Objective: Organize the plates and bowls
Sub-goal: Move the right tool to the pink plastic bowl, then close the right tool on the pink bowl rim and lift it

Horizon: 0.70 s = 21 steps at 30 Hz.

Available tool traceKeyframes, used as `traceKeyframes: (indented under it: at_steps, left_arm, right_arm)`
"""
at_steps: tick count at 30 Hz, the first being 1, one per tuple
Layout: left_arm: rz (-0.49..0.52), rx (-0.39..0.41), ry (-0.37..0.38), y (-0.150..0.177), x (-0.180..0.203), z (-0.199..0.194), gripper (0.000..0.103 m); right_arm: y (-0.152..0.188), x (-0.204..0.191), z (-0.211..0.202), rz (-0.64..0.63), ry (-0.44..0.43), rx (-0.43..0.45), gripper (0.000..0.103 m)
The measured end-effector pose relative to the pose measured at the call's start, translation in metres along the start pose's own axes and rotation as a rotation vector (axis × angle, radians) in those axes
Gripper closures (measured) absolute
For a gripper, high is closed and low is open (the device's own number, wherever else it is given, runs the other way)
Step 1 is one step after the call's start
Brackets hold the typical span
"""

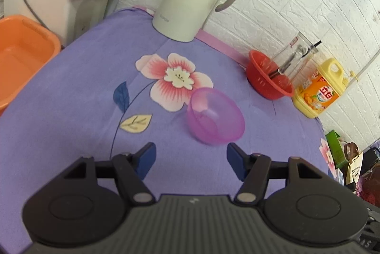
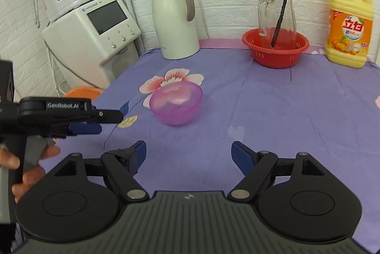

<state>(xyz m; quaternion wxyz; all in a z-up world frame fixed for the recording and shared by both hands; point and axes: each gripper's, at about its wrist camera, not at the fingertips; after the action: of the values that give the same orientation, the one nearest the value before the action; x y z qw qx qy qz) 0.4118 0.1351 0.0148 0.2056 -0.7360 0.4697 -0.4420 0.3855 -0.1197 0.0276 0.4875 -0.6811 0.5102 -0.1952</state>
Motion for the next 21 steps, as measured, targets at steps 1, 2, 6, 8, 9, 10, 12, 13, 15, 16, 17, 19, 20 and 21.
traceKeyframes:
  at_steps: [1,2,6,8,9,10,12,13,15,16,17,19,20,21]
  left_arm:
    - [-0.001,-0.001,-0.003,-0.002,0.000,0.005,0.038]
    - [-0.001,-0.002,-0.006,-0.005,0.000,0.013,0.038]
    - [0.004,-0.010,-0.014,-0.016,0.001,0.039,0.038]
    - [0.016,-0.008,-0.022,-0.021,0.003,0.051,0.038]
    - [0.022,-0.010,-0.028,-0.023,0.003,0.058,0.038]
    - [0.027,-0.010,-0.030,-0.024,0.003,0.063,0.038]
    - [0.043,-0.016,-0.035,-0.026,0.003,0.074,0.038]
    - [0.050,-0.019,-0.042,-0.027,0.003,0.080,0.038]
    - [0.057,-0.034,-0.046,-0.026,0.002,0.091,0.038]
    - [0.057,-0.043,-0.049,-0.026,0.001,0.096,0.038]
    - [0.058,-0.053,-0.056,-0.024,0.000,0.101,0.038]
    - [0.061,-0.069,-0.063,-0.023,-0.001,0.110,0.038]
    - [0.064,-0.073,-0.065,-0.022,0.000,0.114,0.038]
    - [0.068,-0.074,-0.070,-0.021,-0.001,0.116,0.038]
  right_arm:
    - [-0.004,0.001,0.011,0.007,0.005,-0.009,0.000]
    - [-0.007,0.001,0.021,0.004,0.012,-0.017,0.000]
    - [-0.014,-0.001,0.060,-0.026,0.048,-0.052,0.000]
    - [-0.016,0.000,0.076,-0.025,0.058,-0.062,0.000]
    - [-0.017,-0.001,0.083,-0.023,0.062,-0.066,0.000]
    - [-0.019,-0.002,0.090,-0.021,0.065,-0.073,0.000]
    - [-0.020,-0.004,0.101,-0.027,0.070,-0.083,0.000]
    - [-0.021,-0.005,0.107,-0.035,0.075,-0.086,0.000]
    - [-0.021,-0.009,0.116,-0.057,0.086,-0.093,0.000]
    - [-0.021,-0.010,0.123,-0.070,0.093,-0.098,0.000]
    - [-0.020,-0.011,0.126,-0.077,0.098,-0.103,0.000]
    - [-0.017,-0.010,0.136,-0.073,0.100,-0.115,0.000]
    - [-0.016,-0.010,0.140,-0.069,0.100,-0.119,0.000]
    - [-0.015,-0.009,0.144,-0.070,0.101,-0.124,0.000]
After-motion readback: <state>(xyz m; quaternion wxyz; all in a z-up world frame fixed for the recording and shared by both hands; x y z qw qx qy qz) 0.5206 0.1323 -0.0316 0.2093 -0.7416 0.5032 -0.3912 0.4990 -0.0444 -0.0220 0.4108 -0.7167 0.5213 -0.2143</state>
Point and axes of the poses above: each gripper's, at about its wrist camera, not at the fingertips, and z roughly the way its jaws point, x to its right, y to its underside, and after that the axes turned 11 degrees about x, right-handed
